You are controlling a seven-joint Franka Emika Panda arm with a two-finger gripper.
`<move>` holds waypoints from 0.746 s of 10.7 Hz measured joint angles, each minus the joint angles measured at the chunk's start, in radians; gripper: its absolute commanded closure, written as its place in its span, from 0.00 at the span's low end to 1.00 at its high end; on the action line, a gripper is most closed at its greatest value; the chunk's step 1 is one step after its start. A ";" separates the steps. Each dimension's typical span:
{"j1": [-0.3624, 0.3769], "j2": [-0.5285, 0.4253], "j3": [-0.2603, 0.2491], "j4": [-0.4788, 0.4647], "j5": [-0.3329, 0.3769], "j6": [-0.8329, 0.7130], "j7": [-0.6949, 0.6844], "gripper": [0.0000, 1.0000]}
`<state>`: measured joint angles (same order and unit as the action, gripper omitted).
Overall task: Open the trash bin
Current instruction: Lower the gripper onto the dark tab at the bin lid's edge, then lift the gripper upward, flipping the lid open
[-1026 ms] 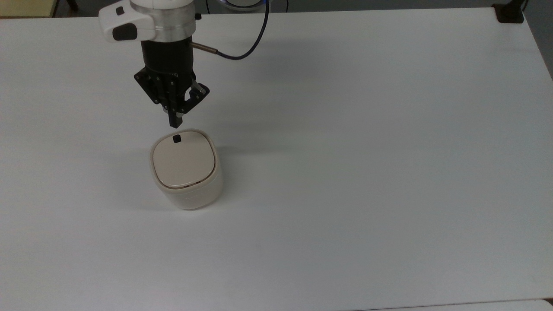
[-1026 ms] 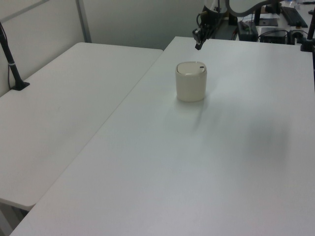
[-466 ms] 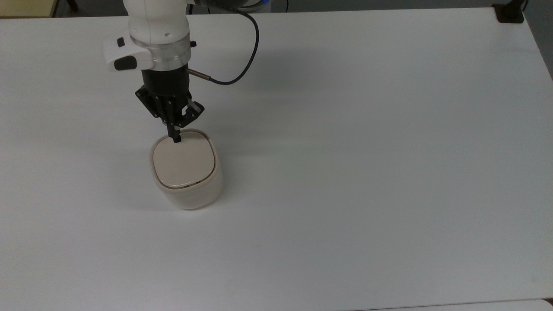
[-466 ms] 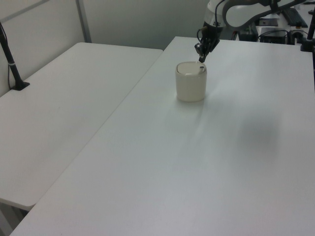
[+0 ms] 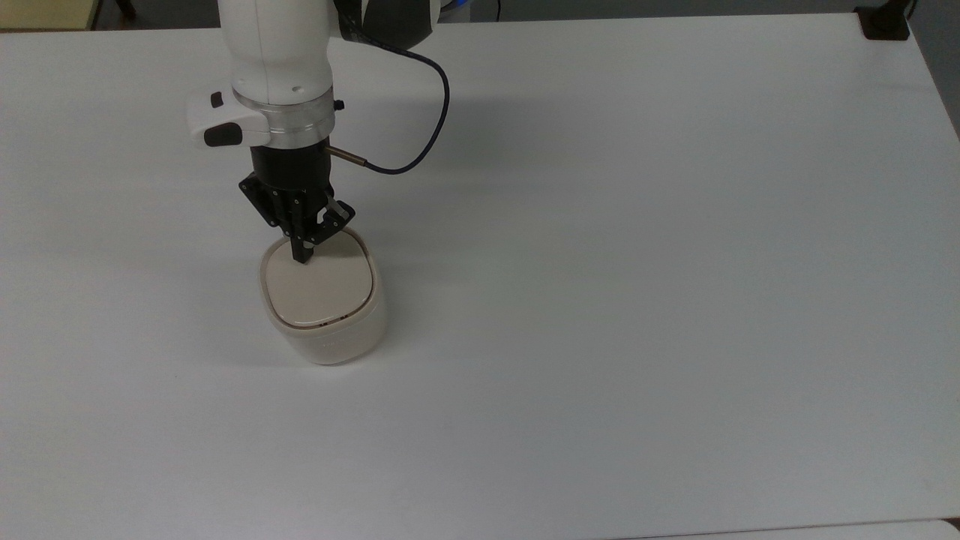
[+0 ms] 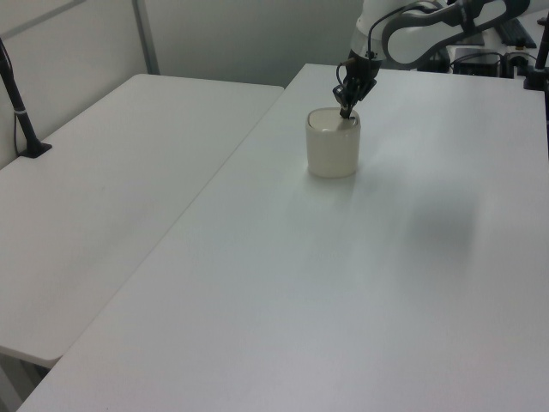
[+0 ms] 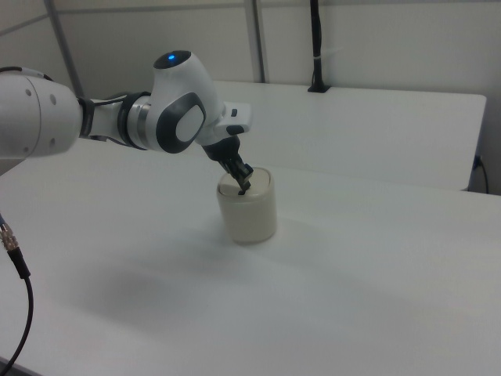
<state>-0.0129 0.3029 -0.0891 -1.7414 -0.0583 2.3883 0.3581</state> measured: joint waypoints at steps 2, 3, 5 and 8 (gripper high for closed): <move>0.003 0.000 0.000 -0.002 -0.031 0.000 0.003 1.00; 0.003 0.000 0.000 -0.002 -0.036 0.000 0.005 1.00; 0.001 -0.012 0.000 0.002 -0.036 0.002 0.029 1.00; 0.000 -0.102 0.000 0.016 -0.036 -0.065 0.060 0.92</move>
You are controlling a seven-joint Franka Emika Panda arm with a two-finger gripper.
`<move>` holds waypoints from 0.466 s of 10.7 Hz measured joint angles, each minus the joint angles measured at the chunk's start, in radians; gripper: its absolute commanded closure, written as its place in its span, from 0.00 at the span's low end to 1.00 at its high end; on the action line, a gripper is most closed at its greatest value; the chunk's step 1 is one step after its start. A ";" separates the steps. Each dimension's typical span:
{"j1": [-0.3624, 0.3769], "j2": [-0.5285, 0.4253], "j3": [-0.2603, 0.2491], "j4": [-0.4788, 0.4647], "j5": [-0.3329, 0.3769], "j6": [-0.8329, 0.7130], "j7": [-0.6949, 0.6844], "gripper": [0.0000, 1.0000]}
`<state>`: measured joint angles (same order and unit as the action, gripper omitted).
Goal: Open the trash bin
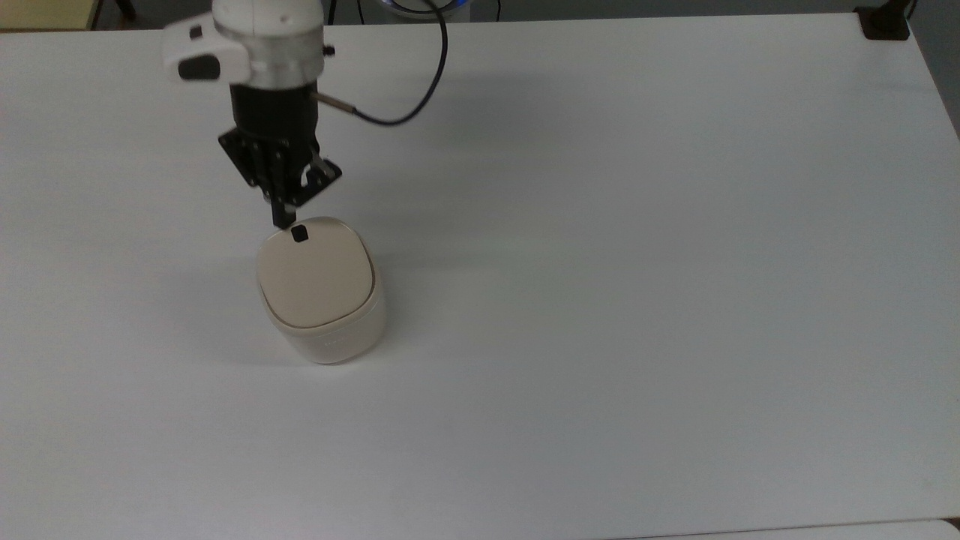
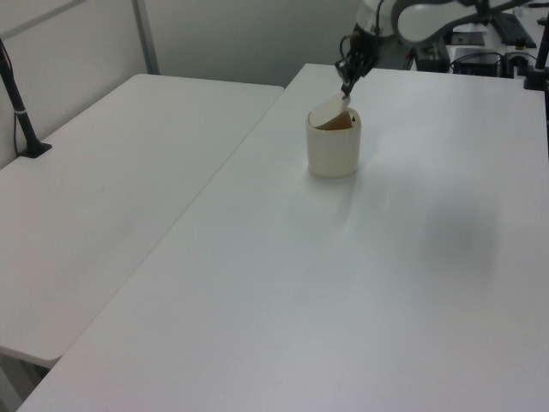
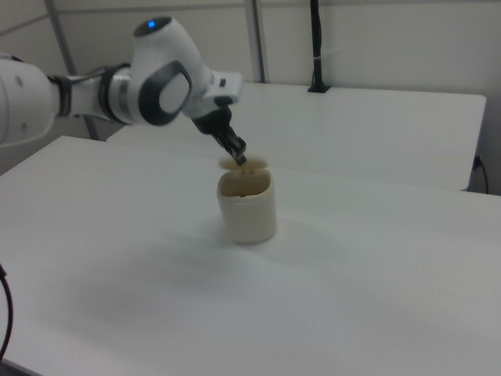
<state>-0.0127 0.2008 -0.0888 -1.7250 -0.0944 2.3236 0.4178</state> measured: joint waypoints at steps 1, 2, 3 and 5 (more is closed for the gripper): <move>0.001 -0.037 0.000 0.016 0.001 -0.073 0.002 0.85; 0.004 -0.072 0.001 0.031 0.006 -0.142 0.003 0.59; 0.007 -0.104 0.005 0.041 0.011 -0.207 0.003 0.29; 0.025 -0.168 0.012 0.046 0.025 -0.325 0.003 0.00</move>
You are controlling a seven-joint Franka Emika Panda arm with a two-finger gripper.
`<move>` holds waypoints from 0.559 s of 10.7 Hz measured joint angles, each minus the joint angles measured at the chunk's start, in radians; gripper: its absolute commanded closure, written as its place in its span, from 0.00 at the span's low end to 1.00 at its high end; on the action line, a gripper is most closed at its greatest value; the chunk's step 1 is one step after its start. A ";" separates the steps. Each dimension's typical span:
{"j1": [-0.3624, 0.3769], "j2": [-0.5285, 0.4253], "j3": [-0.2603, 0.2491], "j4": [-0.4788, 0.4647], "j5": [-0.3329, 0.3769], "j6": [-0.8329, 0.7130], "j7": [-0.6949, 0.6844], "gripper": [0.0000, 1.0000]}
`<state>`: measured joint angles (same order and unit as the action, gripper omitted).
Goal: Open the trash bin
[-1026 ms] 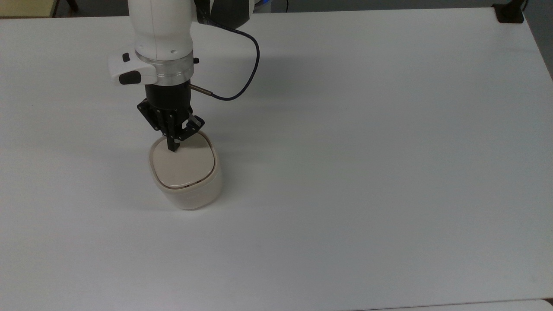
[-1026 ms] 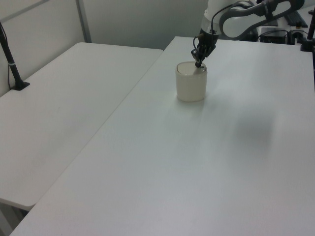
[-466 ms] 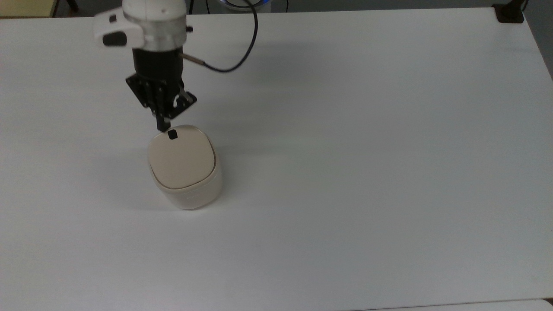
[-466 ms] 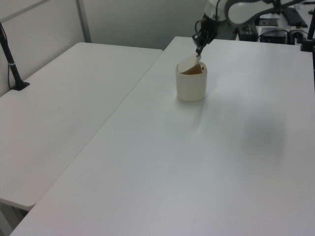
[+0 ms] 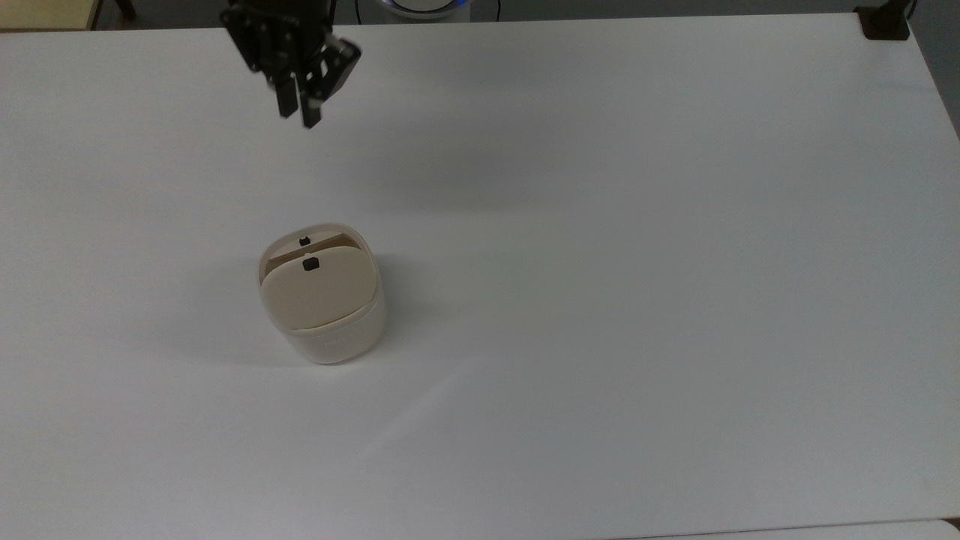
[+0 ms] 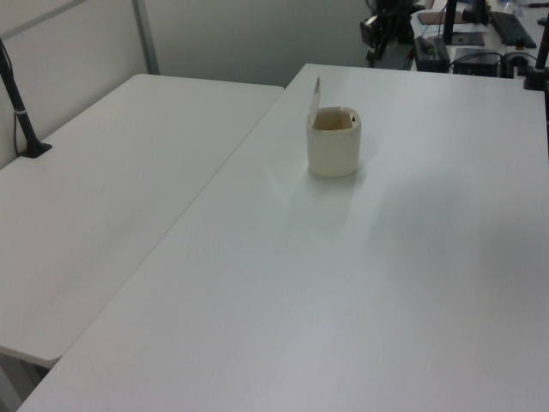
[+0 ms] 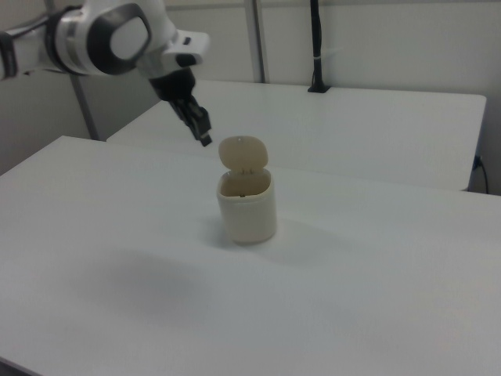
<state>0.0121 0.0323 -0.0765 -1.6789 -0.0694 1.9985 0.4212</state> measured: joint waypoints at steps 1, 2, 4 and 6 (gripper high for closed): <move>0.018 -0.027 0.001 0.000 0.018 -0.057 0.000 0.00; 0.036 -0.049 0.001 0.000 0.028 -0.107 0.001 0.00; 0.080 -0.082 0.002 -0.002 0.029 -0.190 0.003 0.00; 0.108 -0.101 0.002 -0.010 0.030 -0.267 0.003 0.00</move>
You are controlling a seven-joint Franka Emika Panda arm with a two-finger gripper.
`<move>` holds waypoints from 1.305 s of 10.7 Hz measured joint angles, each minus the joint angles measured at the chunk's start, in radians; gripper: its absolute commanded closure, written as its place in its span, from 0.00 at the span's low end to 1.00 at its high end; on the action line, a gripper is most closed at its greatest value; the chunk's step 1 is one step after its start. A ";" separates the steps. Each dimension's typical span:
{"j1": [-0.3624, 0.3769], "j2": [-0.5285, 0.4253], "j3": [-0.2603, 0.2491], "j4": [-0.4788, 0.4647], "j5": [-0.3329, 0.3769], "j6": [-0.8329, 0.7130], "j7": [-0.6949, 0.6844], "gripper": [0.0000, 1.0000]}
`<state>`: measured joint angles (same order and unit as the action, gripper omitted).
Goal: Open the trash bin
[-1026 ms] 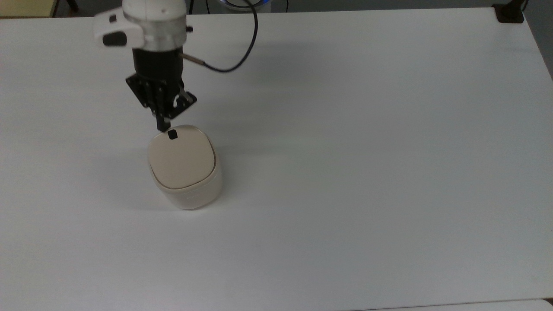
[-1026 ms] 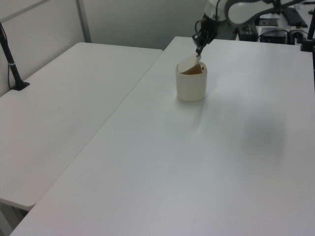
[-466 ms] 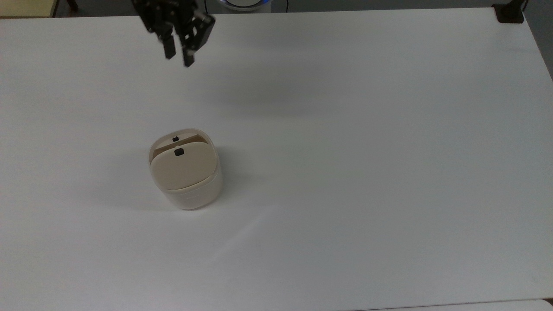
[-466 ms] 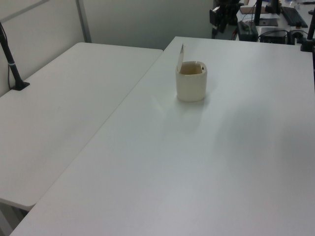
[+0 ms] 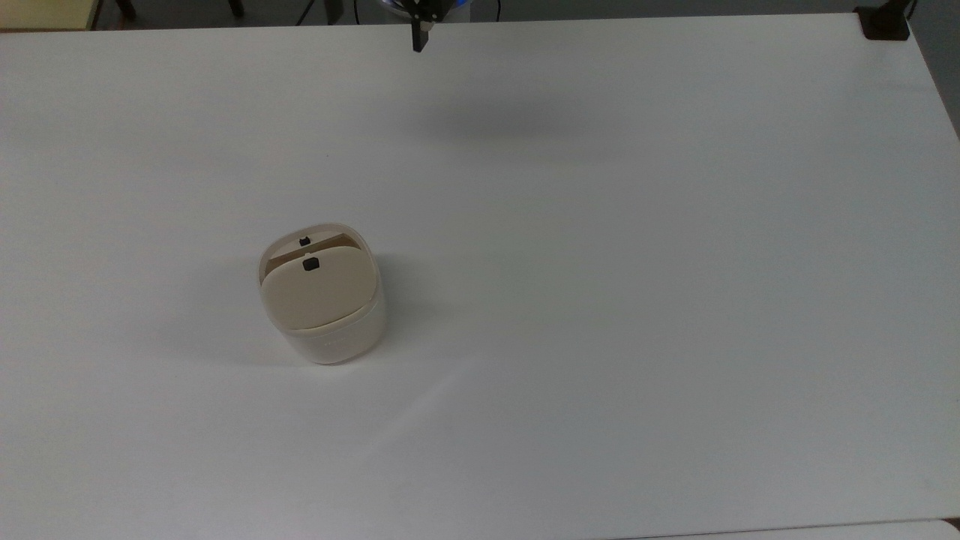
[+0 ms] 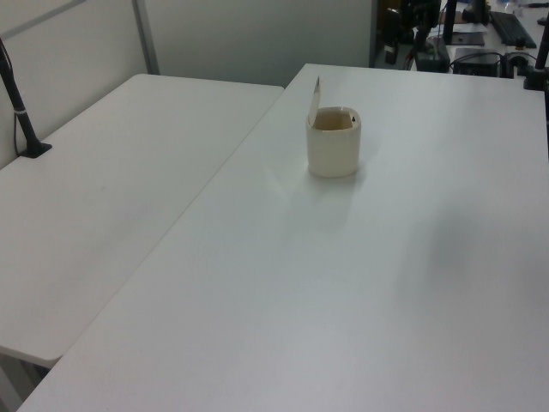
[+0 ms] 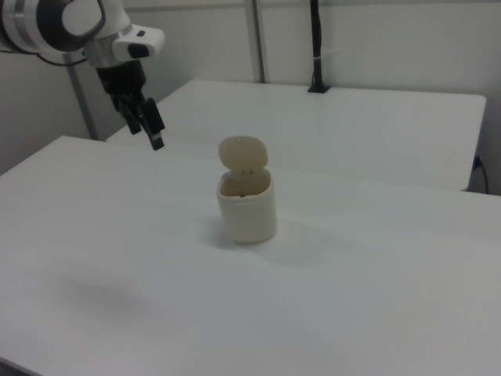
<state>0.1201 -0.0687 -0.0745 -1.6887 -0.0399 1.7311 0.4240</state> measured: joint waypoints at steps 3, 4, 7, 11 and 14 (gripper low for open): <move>0.010 -0.001 0.001 -0.020 0.000 -0.010 -0.109 0.00; 0.008 0.001 0.001 -0.021 0.000 -0.010 -0.166 0.00; -0.013 0.006 0.001 -0.016 0.000 -0.006 -0.289 0.00; -0.017 0.010 0.001 -0.015 -0.001 0.014 -0.322 0.00; -0.017 0.011 0.001 -0.014 -0.001 0.015 -0.324 0.00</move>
<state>0.1031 -0.0578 -0.0736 -1.7031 -0.0409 1.7456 0.1002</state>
